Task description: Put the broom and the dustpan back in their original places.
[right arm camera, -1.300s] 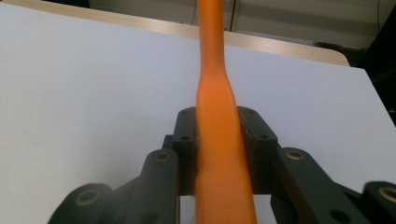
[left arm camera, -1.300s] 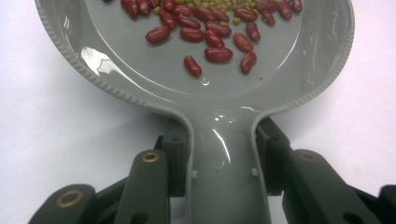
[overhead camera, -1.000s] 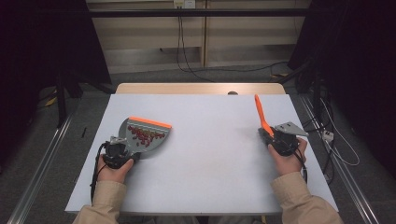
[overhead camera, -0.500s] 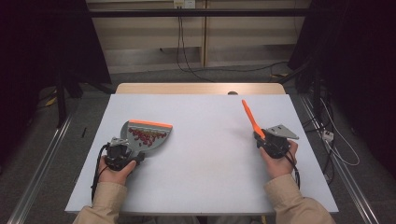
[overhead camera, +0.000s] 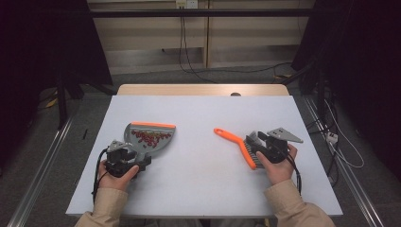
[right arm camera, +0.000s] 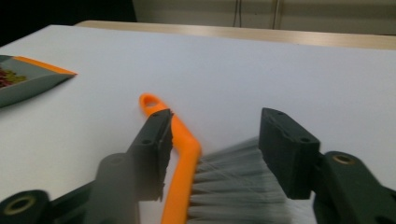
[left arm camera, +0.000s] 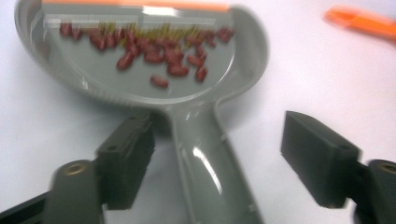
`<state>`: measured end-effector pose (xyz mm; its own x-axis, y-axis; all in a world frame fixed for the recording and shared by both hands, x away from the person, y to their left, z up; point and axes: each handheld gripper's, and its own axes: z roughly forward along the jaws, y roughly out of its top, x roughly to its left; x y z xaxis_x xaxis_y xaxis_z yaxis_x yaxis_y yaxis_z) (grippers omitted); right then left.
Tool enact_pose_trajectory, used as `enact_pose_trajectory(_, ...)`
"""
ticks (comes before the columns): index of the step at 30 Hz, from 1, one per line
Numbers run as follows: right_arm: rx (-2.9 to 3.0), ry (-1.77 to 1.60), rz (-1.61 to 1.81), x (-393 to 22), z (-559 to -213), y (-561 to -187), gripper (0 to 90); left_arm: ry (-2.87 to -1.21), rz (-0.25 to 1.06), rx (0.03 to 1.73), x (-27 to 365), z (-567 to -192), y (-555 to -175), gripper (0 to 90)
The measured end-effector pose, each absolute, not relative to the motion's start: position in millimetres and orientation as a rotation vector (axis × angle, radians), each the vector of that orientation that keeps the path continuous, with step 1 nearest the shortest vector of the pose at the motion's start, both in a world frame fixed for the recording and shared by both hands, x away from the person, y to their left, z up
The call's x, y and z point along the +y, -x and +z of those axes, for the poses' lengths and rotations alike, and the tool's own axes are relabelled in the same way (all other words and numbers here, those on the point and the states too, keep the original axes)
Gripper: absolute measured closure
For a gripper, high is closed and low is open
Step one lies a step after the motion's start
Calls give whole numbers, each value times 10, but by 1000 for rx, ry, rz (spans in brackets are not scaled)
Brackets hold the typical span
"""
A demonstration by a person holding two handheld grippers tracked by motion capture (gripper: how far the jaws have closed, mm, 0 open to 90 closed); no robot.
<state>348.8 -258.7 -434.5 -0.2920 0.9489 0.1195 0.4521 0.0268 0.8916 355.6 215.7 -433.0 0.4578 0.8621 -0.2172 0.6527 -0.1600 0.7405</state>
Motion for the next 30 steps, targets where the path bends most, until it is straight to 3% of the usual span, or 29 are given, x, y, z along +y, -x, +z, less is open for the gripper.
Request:
enact_pose_trajectory(3, 1812, -1394, 1275, -2608, -4332, -3437, 344, -1884, 374, 1186, 2160, -4290, -3517, 167)
enact_pose_trajectory(7, 1847, -1359, 1299, -2652, -4355, -3345, 255, -1851, 379, 1081, 2165, -4255, -3490, 133)
enact_pose_trajectory(12, 1879, -1325, 1300, -2693, -4358, -3236, 204, -1831, 357, 996, 2166, -4241, -3469, 102)
enact_pose_trajectory(30, 1942, -1249, 1321, -2769, -4435, -2880, 174, -1854, 347, 915, 2272, -4337, -3371, 91)
